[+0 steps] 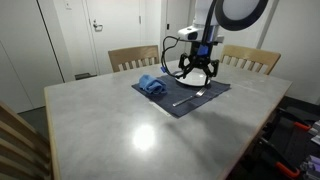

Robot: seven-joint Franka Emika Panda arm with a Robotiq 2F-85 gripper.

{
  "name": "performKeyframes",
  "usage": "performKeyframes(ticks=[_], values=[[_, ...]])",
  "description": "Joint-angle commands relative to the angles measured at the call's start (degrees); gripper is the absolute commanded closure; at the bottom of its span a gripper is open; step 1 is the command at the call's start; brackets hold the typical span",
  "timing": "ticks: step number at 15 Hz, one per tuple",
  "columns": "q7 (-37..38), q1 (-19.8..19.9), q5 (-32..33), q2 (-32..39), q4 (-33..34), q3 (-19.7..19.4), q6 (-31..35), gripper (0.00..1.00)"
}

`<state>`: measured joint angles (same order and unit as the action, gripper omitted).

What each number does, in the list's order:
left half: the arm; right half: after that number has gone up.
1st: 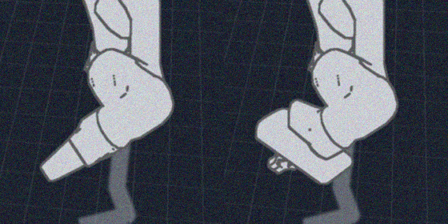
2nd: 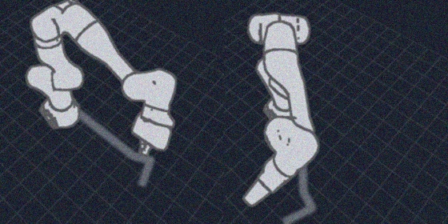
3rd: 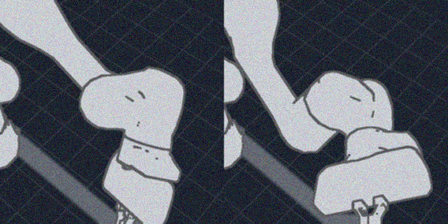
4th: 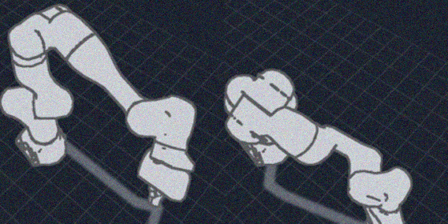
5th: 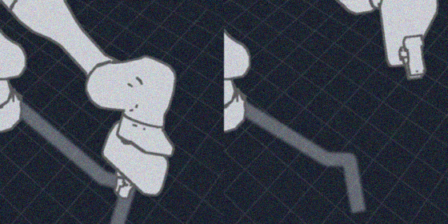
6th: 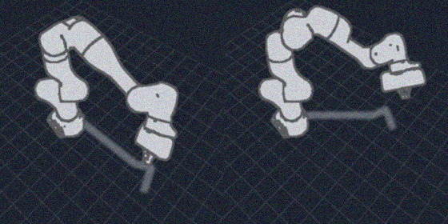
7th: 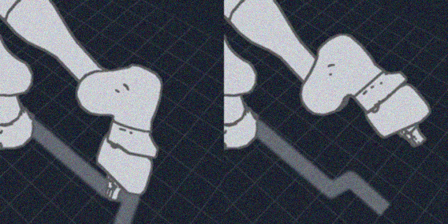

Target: Place the fork on top of the white plate

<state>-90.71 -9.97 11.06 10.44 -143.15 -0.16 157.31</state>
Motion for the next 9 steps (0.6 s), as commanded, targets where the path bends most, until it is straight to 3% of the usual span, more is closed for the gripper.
performKeyframes(ticks=[1, 9], values=[[2.04, 3.09, 1.55, 3.54, 2.56, 2.63, -1.22, 0.0], [17.09, 2.55, 7.29, 6.3, 2.82, 2.23, -0.65, 0.0]])
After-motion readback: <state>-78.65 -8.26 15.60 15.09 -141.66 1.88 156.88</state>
